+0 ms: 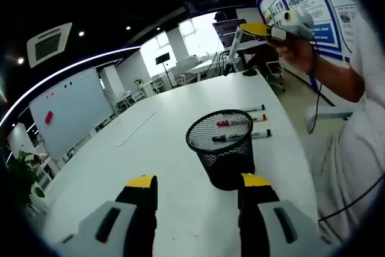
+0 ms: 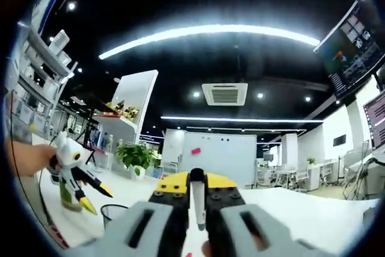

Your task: Pick up the whiteboard markers from the pen holder and place them facing the whiteboard neatly

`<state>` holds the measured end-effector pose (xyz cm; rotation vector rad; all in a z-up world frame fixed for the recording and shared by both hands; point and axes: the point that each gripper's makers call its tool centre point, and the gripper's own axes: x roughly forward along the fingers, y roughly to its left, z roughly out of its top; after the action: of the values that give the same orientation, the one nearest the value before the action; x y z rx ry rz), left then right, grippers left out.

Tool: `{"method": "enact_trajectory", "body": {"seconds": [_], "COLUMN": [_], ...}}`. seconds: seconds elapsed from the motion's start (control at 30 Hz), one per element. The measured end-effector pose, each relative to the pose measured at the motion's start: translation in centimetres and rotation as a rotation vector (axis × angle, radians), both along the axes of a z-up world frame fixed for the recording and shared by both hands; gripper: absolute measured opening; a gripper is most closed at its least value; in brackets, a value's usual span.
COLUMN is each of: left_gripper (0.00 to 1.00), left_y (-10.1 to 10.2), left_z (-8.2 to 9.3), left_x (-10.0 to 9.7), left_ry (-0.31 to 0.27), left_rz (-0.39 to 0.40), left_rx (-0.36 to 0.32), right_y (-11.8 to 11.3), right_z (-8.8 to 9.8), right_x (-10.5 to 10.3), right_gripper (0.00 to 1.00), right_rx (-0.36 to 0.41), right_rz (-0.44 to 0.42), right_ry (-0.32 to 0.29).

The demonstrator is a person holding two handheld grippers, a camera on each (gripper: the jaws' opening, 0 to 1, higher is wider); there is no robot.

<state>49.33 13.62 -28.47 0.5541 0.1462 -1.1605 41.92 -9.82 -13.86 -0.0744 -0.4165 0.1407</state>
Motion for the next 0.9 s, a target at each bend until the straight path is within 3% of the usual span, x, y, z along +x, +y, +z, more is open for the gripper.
{"method": "enact_trajectory", "body": {"seconds": [0.37,0.5,0.9], "left_gripper": [0.55,0.55,0.55], "left_y": [-0.2,0.0,-0.3], "left_z": [0.0,-0.1,-0.1], "left_x": [-0.6,0.2,-0.7], "left_ry": [0.000,0.013,0.011], "left_rz": [0.000,-0.003,-0.005], "left_rx": [0.000,-0.002,-0.002], "right_y": [-2.2,-2.8,-4.2], "right_z": [-2.1,-3.2,-5.1], "right_x": [0.4,0.7,0.7], "right_gripper": [0.08,0.08,0.08], "right_rx": [0.020,0.044,0.057], "right_rz": [-0.074,-0.083,-0.111], "right_ry": [0.048,0.073,0.113]}}
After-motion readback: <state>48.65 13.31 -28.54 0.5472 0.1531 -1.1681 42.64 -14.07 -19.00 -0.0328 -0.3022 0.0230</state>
